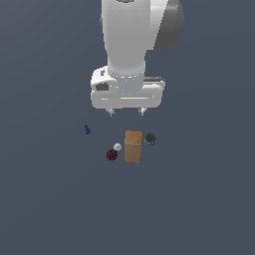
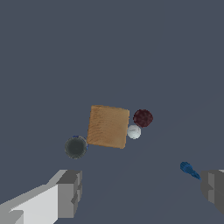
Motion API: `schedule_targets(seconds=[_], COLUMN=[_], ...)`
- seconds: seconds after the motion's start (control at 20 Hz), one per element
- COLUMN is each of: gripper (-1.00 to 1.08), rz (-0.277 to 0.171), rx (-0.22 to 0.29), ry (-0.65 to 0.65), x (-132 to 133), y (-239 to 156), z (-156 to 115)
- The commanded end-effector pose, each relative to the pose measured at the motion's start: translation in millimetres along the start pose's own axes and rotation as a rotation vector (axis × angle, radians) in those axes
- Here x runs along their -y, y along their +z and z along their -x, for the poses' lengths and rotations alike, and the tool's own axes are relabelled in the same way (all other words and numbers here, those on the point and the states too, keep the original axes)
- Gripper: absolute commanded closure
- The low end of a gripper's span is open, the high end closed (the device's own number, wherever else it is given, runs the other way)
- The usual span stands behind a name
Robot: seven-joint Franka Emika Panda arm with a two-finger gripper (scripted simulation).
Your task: Pick up a designated object from a clutter of objects.
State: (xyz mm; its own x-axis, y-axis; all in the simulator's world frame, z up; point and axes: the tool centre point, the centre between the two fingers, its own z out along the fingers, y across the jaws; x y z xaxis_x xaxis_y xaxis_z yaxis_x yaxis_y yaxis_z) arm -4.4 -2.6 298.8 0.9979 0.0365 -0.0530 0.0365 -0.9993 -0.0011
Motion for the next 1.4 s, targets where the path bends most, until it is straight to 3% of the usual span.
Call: schedule_targets(seconds=[0.0,0.3,0.6,0.95,1.35], gripper=[-0.92,-0.92,-0.92,-0.92,-0.92], rz=[0.000,-0.003,-0.011,-0.021,-0.022], rx=[0.003,0.000,-0.006,-0.020,-0.039], ry=[-0.008,-0.002,0.005,0.021,0.049], x=[3,-7,-34,-86,-156], y=[0,8,32,80,147], z=[0,1,4,20,63])
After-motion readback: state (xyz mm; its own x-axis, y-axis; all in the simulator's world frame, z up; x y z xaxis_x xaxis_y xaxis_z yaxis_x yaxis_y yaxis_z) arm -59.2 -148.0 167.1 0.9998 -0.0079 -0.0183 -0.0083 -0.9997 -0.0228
